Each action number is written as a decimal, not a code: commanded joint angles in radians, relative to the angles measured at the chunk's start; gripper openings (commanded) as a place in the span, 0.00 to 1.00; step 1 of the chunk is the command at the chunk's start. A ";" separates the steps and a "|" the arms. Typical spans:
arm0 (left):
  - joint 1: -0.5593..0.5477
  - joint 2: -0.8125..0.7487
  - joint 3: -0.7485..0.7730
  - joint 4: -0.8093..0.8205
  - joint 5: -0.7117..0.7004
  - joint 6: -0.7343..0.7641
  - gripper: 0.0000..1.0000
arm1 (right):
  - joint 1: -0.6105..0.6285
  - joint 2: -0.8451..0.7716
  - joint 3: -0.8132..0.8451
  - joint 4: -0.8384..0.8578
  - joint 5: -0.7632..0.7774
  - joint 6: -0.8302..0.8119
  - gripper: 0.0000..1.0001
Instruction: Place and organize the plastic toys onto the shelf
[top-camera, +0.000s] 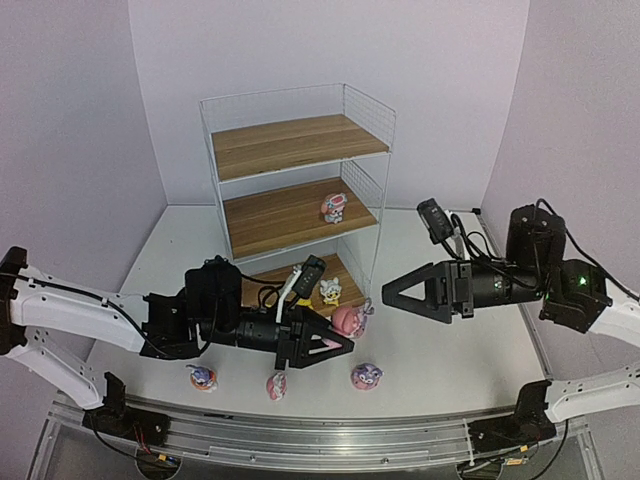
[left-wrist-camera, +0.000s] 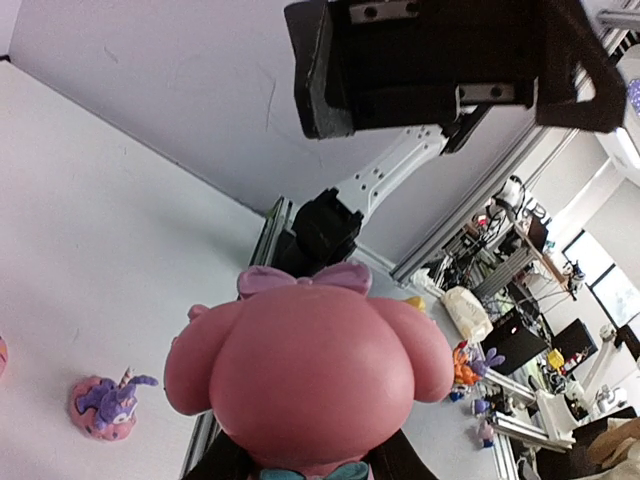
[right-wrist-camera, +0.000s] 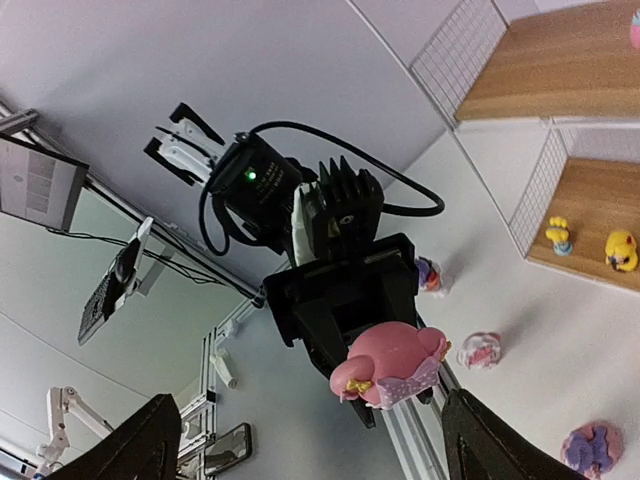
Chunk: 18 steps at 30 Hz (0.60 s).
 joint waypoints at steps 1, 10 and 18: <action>-0.004 -0.056 -0.009 0.174 -0.055 -0.033 0.00 | 0.003 0.051 -0.080 0.304 0.004 -0.051 0.88; -0.005 -0.036 0.034 0.161 -0.087 -0.025 0.00 | 0.011 0.141 -0.104 0.484 -0.038 -0.073 0.88; -0.004 -0.026 0.051 0.128 -0.141 -0.030 0.00 | 0.017 0.156 -0.114 0.497 -0.029 -0.083 0.85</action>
